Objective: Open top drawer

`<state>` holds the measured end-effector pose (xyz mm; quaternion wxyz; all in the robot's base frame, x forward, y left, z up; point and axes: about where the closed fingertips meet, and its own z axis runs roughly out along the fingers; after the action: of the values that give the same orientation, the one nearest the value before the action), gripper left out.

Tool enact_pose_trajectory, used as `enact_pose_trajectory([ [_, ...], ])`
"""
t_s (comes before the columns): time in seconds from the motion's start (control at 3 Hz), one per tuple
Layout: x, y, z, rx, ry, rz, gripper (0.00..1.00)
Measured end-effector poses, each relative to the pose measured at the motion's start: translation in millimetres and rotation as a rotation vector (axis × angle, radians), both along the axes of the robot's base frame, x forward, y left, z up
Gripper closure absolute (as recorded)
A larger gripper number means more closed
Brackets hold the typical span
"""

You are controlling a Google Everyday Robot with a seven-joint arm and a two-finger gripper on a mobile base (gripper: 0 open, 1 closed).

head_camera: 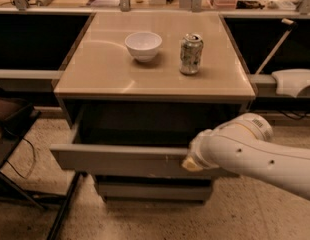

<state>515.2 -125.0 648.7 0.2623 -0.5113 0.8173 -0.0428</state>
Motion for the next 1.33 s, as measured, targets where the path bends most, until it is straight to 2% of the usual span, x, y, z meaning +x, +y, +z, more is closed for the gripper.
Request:
enact_pose_trajectory([
  [0.33,0,0,2,0.0,0.0,0.0,1.0],
  [0.67,-18,-3,1,0.001,-0.01,-0.017,1.0],
  [1.0,-19,-3,2,0.001,-0.01,-0.017,1.0],
  [1.33,-31,-6,1,0.002,-0.017,-0.029,1.0],
])
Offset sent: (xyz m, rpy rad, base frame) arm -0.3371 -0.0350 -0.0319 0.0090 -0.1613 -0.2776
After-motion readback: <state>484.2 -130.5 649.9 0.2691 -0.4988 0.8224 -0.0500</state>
